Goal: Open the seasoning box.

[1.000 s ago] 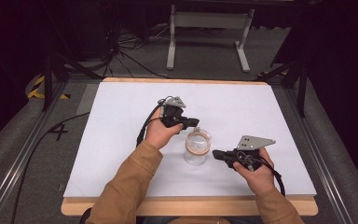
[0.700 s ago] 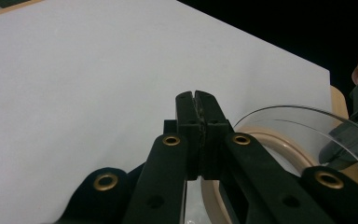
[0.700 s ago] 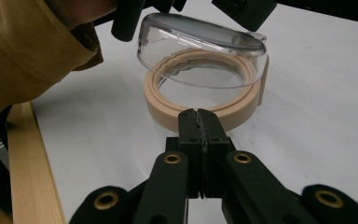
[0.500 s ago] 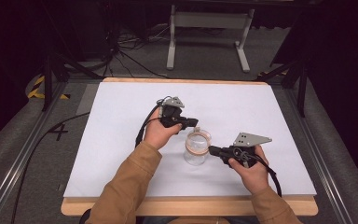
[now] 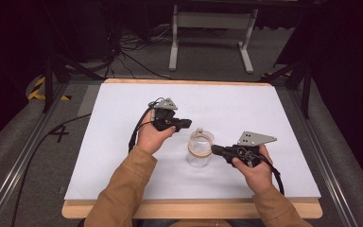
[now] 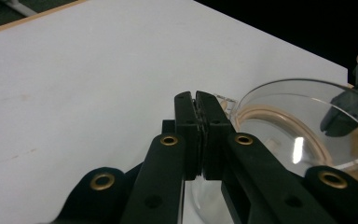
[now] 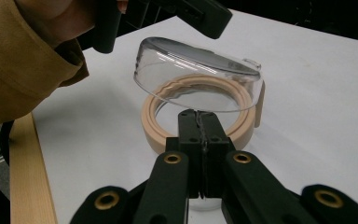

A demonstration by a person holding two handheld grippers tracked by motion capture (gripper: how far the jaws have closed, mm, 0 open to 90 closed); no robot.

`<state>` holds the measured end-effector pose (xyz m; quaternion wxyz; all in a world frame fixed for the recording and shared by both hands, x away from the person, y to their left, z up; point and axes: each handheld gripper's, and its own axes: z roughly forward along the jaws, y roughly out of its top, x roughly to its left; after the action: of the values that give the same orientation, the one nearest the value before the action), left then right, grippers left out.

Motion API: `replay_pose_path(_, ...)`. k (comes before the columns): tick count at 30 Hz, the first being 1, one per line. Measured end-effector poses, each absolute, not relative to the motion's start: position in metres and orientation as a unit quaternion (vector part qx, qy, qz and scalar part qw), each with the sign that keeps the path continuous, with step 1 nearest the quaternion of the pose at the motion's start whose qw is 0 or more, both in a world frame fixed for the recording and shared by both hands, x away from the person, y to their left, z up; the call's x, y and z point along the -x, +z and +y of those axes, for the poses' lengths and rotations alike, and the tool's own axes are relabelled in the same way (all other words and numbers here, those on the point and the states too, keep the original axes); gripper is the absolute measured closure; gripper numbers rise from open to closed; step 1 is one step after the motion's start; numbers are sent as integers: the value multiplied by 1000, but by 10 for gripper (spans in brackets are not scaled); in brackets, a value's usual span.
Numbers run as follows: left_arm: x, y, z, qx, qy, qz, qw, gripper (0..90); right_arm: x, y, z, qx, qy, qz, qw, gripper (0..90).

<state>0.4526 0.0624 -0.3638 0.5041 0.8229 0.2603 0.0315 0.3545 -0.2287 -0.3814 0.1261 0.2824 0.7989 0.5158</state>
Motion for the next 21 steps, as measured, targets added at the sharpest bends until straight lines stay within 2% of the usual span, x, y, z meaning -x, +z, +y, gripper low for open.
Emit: replay_pose_path(21, -413, -356, 125, -806, 64, 313, 498, 864, -379, -361, -223, -248, 539, 795, 127, 900)
